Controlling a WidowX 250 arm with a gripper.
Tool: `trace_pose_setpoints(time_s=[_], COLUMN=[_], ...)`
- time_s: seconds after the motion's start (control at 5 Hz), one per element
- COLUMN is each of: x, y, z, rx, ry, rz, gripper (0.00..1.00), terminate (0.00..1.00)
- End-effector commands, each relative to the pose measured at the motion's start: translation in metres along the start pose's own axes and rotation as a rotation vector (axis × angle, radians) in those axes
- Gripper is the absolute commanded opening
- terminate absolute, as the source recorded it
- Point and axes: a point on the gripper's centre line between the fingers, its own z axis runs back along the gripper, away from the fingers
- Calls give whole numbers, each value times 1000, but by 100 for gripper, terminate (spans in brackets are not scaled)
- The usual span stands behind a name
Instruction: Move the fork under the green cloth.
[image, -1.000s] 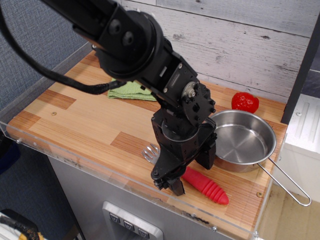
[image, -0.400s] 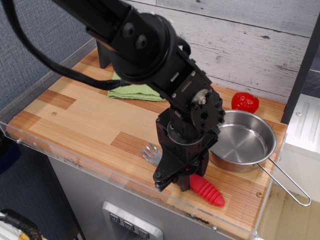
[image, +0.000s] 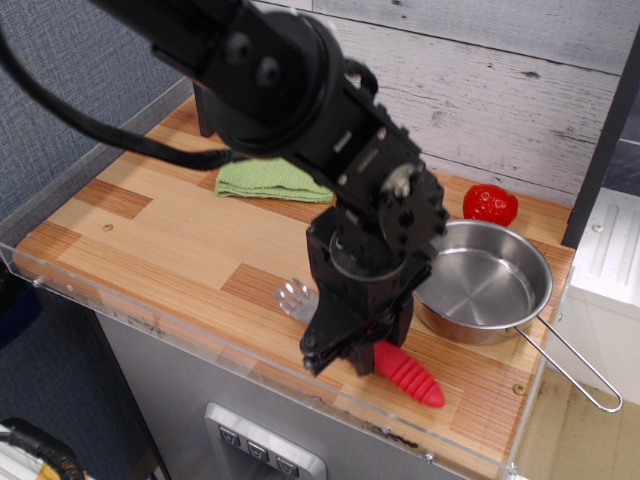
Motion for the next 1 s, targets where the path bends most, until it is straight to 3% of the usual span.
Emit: trace_pose_setpoints(time_s=[0.0,0.4,0.8], x=[39,105,163], y=[-24,-11,18], z=[47,64,58], rx=[-118,-128,-89], ry=[-53,-130,-185], rz=[70,183,289], gripper=[0,0,0], terminate=[0,0,0])
